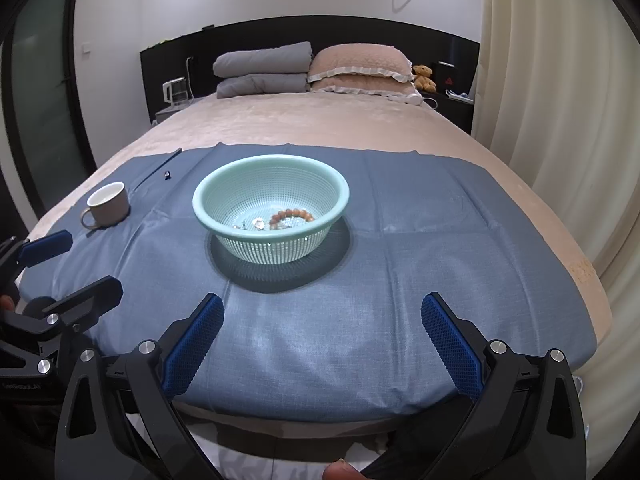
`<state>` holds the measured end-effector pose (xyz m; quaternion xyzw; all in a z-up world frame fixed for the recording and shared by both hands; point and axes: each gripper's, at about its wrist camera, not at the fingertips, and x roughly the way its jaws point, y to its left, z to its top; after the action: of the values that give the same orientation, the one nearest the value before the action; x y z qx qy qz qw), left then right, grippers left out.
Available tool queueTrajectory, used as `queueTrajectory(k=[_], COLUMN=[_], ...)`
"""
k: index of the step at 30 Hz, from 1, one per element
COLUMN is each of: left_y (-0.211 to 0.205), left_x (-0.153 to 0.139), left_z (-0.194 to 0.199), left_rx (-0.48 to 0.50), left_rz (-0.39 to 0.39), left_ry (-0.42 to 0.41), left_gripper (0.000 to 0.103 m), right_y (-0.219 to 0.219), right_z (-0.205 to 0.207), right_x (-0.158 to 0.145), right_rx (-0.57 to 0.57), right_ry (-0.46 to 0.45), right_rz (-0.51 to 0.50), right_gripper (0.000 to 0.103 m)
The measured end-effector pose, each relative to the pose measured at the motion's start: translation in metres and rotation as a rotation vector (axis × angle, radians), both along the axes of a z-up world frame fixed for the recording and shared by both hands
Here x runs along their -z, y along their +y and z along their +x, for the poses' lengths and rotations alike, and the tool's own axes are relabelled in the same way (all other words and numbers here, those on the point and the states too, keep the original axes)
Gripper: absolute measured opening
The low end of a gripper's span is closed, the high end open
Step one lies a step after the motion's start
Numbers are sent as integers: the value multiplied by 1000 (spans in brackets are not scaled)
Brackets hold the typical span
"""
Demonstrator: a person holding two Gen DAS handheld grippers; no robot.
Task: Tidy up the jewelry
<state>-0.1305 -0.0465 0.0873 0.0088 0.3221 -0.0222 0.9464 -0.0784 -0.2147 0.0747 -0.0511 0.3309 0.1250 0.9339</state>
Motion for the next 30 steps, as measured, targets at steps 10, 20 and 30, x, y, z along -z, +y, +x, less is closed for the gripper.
queueTrajectory(k=[10, 20, 30], left_y=[9, 8, 3], left_x=[2, 0, 3], left_z=[4, 11, 10], left_rx=[-64, -36, 4], left_rz=[7, 17, 2], left_ry=[4, -16, 10], left_gripper=[97, 97, 97], right_y=[-3, -5, -3], right_z=[-2, -2, -1], right_x=[1, 2, 5], right_rx=[47, 59, 47], right_ry=[-25, -25, -15], right_rz=[-21, -31, -28], right_gripper=[95, 95, 95])
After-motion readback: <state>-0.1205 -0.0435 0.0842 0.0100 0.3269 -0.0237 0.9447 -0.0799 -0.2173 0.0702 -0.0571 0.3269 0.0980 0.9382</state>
